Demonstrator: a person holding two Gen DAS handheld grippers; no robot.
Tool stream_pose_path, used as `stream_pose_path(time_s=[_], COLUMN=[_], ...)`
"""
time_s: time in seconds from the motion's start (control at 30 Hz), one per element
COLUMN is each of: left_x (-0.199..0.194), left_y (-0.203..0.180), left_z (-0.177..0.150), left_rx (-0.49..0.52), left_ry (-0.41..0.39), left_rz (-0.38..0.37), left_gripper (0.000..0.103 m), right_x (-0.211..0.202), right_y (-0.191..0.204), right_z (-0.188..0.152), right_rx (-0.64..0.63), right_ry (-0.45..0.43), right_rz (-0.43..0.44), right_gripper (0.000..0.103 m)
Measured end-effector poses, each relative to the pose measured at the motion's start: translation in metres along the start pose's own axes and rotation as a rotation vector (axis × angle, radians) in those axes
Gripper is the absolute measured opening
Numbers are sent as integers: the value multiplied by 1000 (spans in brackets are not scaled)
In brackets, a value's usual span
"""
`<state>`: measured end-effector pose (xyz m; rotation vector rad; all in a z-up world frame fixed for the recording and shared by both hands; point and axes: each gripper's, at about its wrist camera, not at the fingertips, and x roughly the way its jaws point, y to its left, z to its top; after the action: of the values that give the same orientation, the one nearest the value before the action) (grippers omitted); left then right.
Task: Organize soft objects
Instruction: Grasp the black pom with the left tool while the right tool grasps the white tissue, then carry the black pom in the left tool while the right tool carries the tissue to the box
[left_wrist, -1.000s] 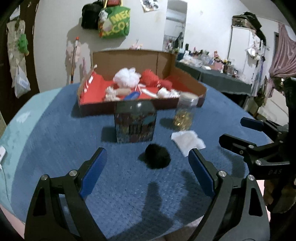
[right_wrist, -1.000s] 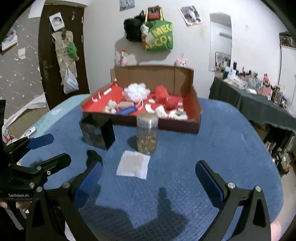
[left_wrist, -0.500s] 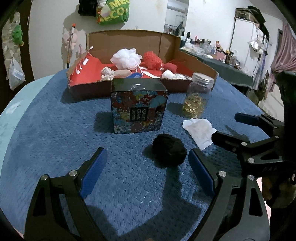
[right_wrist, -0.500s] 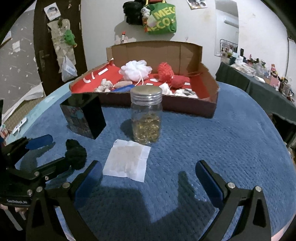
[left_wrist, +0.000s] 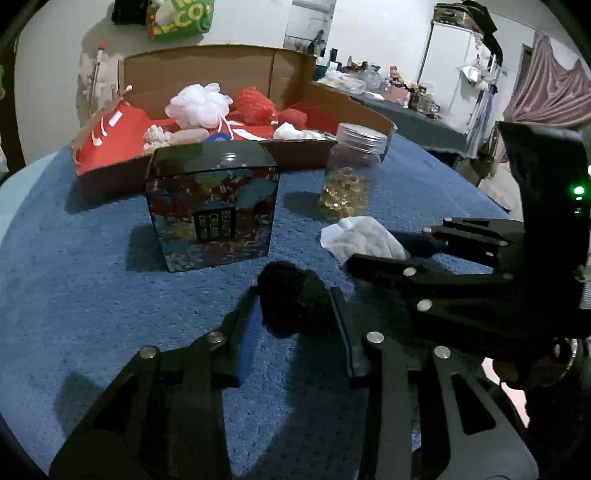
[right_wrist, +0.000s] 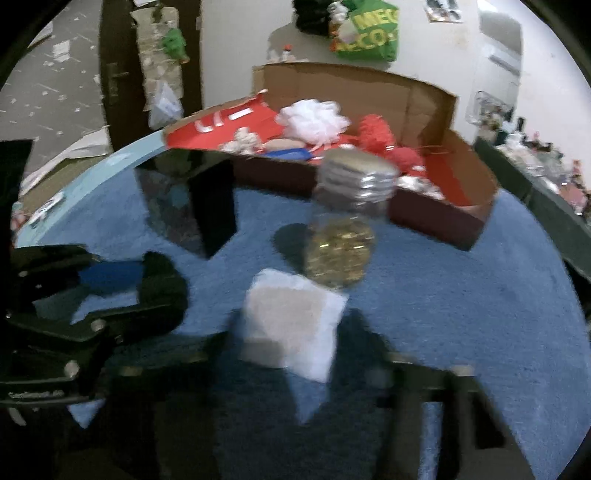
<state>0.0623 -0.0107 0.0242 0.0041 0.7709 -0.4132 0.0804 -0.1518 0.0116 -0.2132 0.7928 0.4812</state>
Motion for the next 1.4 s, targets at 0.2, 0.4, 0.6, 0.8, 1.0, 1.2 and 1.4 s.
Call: stream_pose_path(time_s=[0.2,0.4,0.6,0.8,1.0,1.2,1.4], left_x=[-6,-6,-8,-16,-19,-23,-23], left_y=[0,0,5,18,33,49,66], left_z=[1,2,4,5,5,6,14], left_rx=[-15,-17,-22,-35,-45,-55,-52], left_ry=[-14,-15,-16,-19,-8,-1,11], left_rz=[-29,-25,-12,22,59,94,131], left_gripper=[33,33,33,33,33,33,33], right_x=[-10,-20,-23,-28,-34,-36,-35], right_y=[4,5,4,-5,-16,-28,-43], right_z=[-3,-2,-3,-5,-6,-7,-3], right_rx=[2,19,29,54,66,84,102], right_ry=[-38,-66,-65,-59,-60,-48,-37], right_rz=[21,35,37,24,-3,-36,-66], right_gripper=[16,16,16,16,16,16,16])
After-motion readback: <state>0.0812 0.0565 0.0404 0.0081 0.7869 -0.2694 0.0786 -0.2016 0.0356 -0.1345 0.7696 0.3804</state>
